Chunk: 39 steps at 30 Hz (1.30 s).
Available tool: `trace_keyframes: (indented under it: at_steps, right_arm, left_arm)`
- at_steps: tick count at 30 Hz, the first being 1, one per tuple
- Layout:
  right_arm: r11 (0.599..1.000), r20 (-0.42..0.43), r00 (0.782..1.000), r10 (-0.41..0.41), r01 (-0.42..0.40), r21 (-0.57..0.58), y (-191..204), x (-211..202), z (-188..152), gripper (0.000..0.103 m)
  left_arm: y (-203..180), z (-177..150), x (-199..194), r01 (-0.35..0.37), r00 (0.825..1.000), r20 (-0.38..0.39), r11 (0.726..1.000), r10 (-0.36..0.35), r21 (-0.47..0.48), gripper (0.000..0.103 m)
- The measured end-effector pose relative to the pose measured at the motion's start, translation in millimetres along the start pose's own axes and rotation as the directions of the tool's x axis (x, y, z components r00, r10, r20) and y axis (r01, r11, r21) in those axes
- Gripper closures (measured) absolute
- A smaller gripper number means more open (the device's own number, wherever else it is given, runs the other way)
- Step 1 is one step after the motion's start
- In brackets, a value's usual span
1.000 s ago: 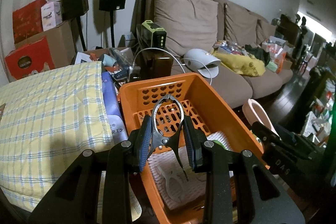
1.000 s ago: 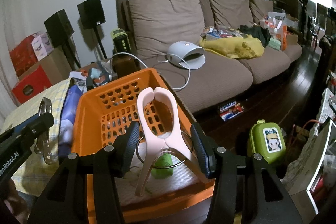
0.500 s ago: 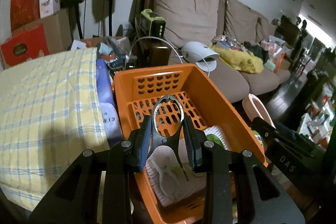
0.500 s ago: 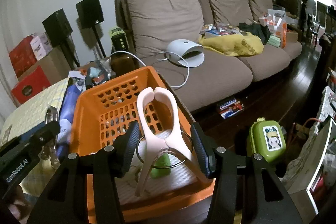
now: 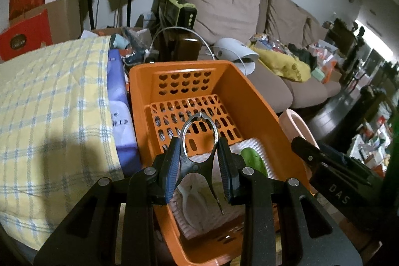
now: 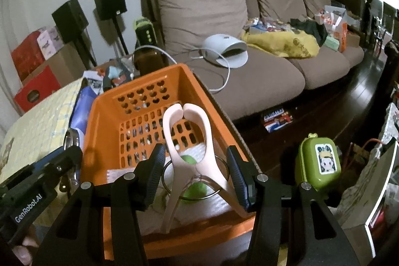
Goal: Organize objects
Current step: 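Lower the silver clip into the basket with the left tool while the right tool lowers the pink clip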
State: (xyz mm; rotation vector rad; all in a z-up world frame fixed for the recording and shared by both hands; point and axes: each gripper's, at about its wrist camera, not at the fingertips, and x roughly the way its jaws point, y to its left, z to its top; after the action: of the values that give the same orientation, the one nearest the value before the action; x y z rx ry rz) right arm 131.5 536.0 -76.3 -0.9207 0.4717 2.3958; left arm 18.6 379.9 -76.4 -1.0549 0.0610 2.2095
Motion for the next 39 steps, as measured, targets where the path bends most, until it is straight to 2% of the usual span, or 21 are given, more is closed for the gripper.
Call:
trace_keyframes:
  at_steps: [8,39]
  right_arm:
    - [0.999,-0.061,0.997,0.050,-0.050,-0.005,6,10,-4,0.051]
    - [0.996,-0.159,0.987,0.022,-0.035,-0.079,18,26,-14,0.051]
  left_arm:
    - [4,-5,7,0.011,1.000,0.000,1.000,-0.011,-0.028,0.075]
    - [3,-23,32,0.027,0.997,-0.070,0.999,-0.030,-0.044,0.075]
